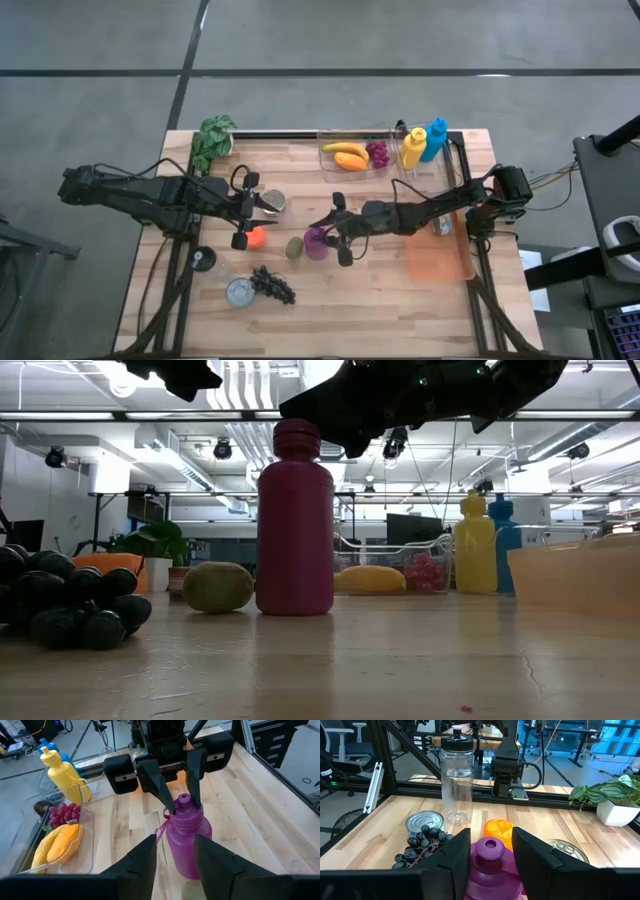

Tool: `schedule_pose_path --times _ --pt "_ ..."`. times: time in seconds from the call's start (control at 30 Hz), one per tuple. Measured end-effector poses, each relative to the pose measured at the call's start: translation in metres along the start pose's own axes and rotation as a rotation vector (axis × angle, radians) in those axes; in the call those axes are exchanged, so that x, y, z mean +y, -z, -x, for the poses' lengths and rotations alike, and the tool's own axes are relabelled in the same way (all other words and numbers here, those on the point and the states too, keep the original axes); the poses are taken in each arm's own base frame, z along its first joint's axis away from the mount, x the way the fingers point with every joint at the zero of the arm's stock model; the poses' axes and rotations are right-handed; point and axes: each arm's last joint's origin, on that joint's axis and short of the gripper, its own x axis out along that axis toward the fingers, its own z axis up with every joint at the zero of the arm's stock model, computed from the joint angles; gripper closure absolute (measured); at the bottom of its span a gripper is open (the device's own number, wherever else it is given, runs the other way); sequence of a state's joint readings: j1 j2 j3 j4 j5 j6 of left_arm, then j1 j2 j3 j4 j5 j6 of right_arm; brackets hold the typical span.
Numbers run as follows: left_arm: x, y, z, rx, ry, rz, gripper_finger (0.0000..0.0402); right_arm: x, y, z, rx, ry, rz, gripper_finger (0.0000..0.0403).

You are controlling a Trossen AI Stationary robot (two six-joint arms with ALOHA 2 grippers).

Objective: Pick & Place Food Item
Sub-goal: Put the violet water bottle into the right transparent bin

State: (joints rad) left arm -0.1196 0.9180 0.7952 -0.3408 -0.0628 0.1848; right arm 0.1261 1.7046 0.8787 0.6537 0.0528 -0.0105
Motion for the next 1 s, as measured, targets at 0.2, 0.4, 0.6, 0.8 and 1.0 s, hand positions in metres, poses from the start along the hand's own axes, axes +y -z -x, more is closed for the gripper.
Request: schedule_pose_path --times 0.2,0.4,0.6,0.8,1.0 --pt "0.0000 0.0000 -0.0001 0.000 0.000 0.000 0.0272 0.0000 0.0004 0.0000 0.004 0.000 0.001 0.0303" --pt "0.0001 0.0000 -0.0001 0.000 0.000 -0.001 0.0272 0.0002 0.0005 -0.0001 0.007 -0.001 0.001 0.0339" --pt "0.0001 0.0001 -0.0001 0.000 0.000 -0.001 0.0271 0.0002 0.0007 -0.0001 0.009 -0.001 0.001 0.0342" --pt "0.0001 0.0001 -0.0001 0.000 0.000 -0.001 0.0272 0.0001 -0.0010 0.0012 0.010 0.000 -0.003 0.0342" --pt "0.0001 0.0000 -0.0001 0.000 0.000 -0.001 0.0271 -0.0007 -0.0078 0.0062 0.002 0.013 -0.003 0.0343"
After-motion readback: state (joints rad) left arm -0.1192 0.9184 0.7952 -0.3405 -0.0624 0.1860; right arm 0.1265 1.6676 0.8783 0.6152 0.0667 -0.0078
